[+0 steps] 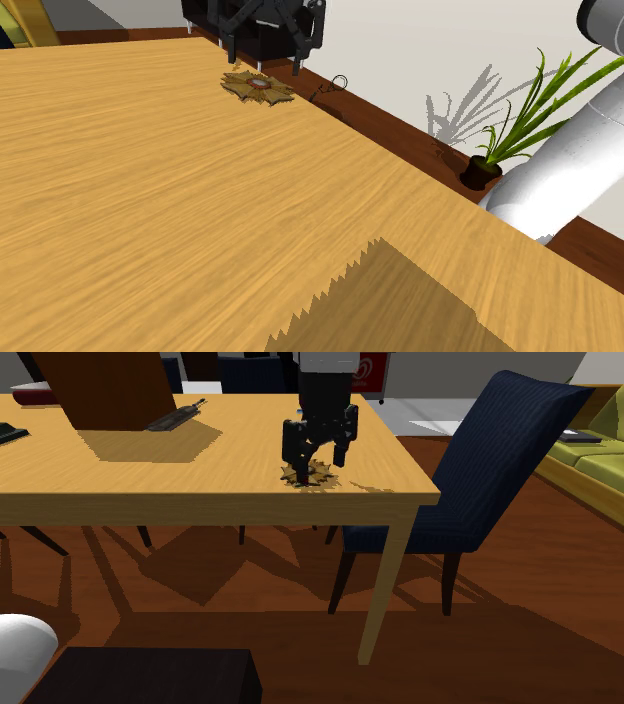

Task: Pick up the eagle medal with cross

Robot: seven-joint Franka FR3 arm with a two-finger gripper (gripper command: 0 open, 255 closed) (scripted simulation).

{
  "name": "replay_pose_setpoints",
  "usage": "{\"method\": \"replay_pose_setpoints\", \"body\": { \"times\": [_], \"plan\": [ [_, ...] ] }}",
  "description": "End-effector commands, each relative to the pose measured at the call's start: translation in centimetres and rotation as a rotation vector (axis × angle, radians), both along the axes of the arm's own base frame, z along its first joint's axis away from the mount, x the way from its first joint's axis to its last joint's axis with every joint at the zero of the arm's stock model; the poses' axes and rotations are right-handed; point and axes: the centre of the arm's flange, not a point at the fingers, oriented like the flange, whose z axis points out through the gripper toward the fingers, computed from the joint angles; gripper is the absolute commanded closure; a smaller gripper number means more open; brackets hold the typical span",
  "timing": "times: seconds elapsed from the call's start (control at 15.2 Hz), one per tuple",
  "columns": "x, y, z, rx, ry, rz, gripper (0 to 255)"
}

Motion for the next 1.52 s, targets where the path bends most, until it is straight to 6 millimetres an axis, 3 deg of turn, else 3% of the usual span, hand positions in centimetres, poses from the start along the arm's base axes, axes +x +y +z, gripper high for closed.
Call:
{"method": "replay_pose_setpoints", "body": {
  "times": [0.0,0.13,0.2,0.79,1.45],
  "plan": [
    [0.0,0.0,-1.1,0.0,0.0,-0.001,0],
    [0.0,0.0,-1.4,0.0,0.0,-0.001,0],
    [0.0,0.0,-1.4,0.0,0.0,-0.001,255],
    [0.0,0.0,-1.4,0.0,0.0,-0.001,255],
    [0.0,0.0,3.9,0.0,0.0,-0.001,255]
  ]
}}
